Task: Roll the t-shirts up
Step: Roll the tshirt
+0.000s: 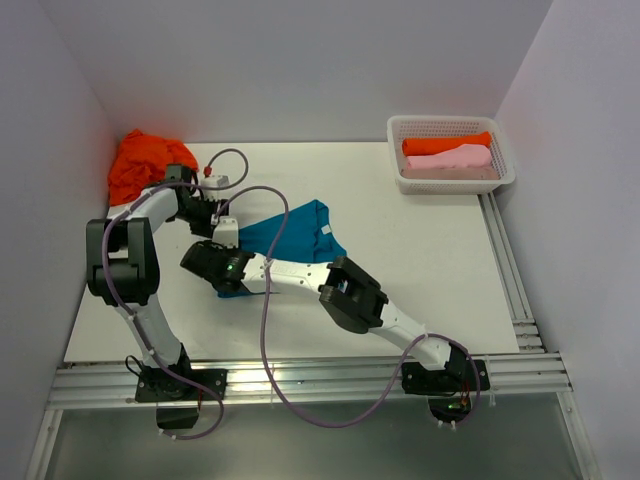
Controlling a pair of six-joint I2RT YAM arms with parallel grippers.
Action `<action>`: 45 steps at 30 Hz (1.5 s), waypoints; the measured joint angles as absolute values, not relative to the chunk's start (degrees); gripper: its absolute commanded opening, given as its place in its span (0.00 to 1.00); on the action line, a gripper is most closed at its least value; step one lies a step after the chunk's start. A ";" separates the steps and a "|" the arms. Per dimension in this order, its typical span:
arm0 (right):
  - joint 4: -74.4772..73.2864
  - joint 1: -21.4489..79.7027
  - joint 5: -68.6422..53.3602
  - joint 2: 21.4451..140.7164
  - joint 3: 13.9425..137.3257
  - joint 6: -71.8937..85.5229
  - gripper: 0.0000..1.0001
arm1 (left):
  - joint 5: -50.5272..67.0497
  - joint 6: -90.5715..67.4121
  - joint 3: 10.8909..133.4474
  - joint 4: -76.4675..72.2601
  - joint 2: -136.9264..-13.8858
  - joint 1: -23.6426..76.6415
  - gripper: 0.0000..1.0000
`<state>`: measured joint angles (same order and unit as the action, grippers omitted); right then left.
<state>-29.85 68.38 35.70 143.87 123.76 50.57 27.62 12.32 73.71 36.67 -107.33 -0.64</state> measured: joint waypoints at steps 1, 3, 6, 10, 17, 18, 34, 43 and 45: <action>-30.04 68.38 35.68 143.87 123.76 50.74 0.51 | 27.86 12.32 74.48 37.06 -107.57 -0.64 0.60; -30.46 68.38 35.68 143.87 123.76 51.13 0.51 | 28.60 12.27 76.53 38.00 -108.18 -0.64 0.61; -31.16 68.34 35.62 143.87 123.76 51.46 0.51 | 29.32 12.12 79.53 38.98 -108.75 -0.64 0.62; -31.66 68.20 35.29 143.87 123.76 51.64 0.51 | 30.61 11.97 83.74 40.64 -109.80 -0.69 0.62; -31.99 67.57 33.04 143.87 123.74 51.62 0.43 | 32.18 11.75 89.93 44.05 -112.27 -2.02 0.62; -31.88 67.37 32.38 143.87 123.61 51.57 0.41 | 32.29 11.77 90.45 44.40 -112.36 -2.39 0.62; 13.98 56.90 1.32 129.10 83.88 60.93 0.24 | 33.85 16.10 86.78 47.05 -112.33 -5.32 0.59; 35.05 53.30 -7.94 129.01 72.47 70.54 0.26 | 35.57 18.35 79.83 46.70 -111.59 -5.43 0.59; 36.77 52.97 -8.71 129.19 71.72 71.79 0.26 | 36.25 18.37 78.61 46.50 -111.22 -5.39 0.59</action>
<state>36.77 52.97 -8.71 129.19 71.72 71.79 36.25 18.37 78.61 46.50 -111.22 -5.39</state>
